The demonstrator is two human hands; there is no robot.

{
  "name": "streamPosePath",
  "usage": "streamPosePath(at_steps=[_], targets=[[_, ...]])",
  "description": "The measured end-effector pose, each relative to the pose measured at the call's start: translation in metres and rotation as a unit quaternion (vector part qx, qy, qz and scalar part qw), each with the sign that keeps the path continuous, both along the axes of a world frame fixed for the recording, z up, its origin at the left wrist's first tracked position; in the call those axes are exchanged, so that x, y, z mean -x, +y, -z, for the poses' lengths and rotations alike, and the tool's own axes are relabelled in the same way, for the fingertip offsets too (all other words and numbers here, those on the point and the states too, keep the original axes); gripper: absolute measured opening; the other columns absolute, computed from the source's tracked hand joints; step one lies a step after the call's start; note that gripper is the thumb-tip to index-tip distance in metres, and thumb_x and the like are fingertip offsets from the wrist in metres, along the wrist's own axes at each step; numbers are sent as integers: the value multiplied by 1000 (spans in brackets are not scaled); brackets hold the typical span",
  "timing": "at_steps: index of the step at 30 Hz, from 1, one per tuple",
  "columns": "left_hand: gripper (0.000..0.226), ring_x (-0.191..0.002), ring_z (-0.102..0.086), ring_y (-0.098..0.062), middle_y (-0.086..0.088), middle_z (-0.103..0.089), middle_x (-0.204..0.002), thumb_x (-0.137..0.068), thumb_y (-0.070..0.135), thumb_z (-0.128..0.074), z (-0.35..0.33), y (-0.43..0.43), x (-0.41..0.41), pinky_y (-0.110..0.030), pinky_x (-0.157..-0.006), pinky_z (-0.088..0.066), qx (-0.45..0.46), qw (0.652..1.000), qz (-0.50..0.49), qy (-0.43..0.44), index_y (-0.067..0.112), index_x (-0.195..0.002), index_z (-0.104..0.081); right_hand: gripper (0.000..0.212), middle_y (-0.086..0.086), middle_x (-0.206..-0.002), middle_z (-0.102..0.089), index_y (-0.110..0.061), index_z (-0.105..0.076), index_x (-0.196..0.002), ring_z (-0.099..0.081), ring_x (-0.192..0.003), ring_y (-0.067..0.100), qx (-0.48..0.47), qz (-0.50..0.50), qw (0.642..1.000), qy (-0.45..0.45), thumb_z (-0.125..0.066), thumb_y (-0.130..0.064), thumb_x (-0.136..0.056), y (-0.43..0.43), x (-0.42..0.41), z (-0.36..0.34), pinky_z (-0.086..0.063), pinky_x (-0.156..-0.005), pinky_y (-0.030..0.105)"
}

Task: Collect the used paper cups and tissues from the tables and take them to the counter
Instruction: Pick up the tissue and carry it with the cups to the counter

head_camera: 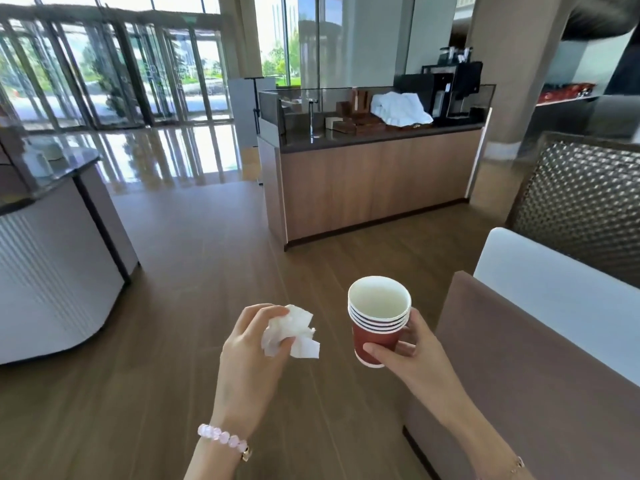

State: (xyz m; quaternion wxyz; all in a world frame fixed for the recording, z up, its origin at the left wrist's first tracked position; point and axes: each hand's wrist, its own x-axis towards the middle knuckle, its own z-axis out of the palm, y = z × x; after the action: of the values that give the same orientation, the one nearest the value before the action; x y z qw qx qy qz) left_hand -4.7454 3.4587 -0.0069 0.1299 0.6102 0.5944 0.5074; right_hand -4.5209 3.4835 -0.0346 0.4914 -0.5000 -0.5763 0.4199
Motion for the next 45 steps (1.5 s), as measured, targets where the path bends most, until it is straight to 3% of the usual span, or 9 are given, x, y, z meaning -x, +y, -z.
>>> streamPosePath(at_steps=[8,13,21,29,33,35,39,45], targets=[[31,-91,-51,9,23,-56,-100,-72,6,-75,-8,210,34,-4,-63,-39,-3,996,87,5,27,-93,-65,56,-19,-100,-68,-36,-55,-111,-69,-87,3,-1,89,996,2,-83,-14,-67,168,39,-3,-53,-72,15],[38,-90,-51,11,26,-55,-98,-72,6,-73,-23,321,35,-2,-65,-38,-12,990,143,6,39,-87,-60,53,-25,-97,-68,-39,-56,-106,-68,-87,0,5,140,990,5,-83,-15,-67,256,46,-8,-52,-70,14],[32,-89,-53,6,22,-58,-99,-73,4,-74,-3,476,17,-5,-66,-39,11,977,211,21,28,-91,-65,53,-22,-97,-70,-34,-57,-108,-67,-89,-2,5,209,978,-2,-83,-12,-68,391,24,0,-50,-69,10],[29,-89,-53,6,21,-58,-100,-75,8,-72,-8,663,-53,-12,-64,-43,1,964,262,32,30,-92,-64,53,-17,-95,-71,-34,-56,-107,-67,-88,-3,-11,279,960,-4,-83,-13,-68,563,-46,-3,-51,-70,11],[29,-87,-55,0,18,-59,-101,-75,7,-70,-18,748,-91,-17,-65,-44,-1,959,282,34,29,-91,-64,51,-30,-95,-67,-35,-55,-105,-65,-89,-7,-23,310,950,-18,-82,-14,-68,632,-86,-14,-48,-68,6],[29,-84,-55,-1,18,-59,-101,-75,7,-69,-19,781,-112,-19,-65,-45,2,954,299,38,29,-91,-64,52,-26,-97,-69,-33,-55,-108,-66,-90,-4,-23,332,943,-22,-82,-15,-68,657,-105,-17,-49,-71,8],[27,-89,-52,2,19,-58,-101,-77,6,-69,-15,844,-158,-10,-64,-41,1,935,353,38,27,-92,-64,54,-23,-99,-69,-33,-54,-113,-66,-92,-2,-18,377,926,-32,-82,-18,-69,699,-143,-20,-51,-74,11],[35,-91,-54,-4,24,-55,-103,-77,6,-69,-3,944,-248,-14,-64,-40,6,894,448,30,36,-92,-60,53,-22,-100,-69,-35,-54,-111,-66,-92,-1,-11,456,889,-34,-82,-19,-69,759,-201,-14,-49,-73,9]])
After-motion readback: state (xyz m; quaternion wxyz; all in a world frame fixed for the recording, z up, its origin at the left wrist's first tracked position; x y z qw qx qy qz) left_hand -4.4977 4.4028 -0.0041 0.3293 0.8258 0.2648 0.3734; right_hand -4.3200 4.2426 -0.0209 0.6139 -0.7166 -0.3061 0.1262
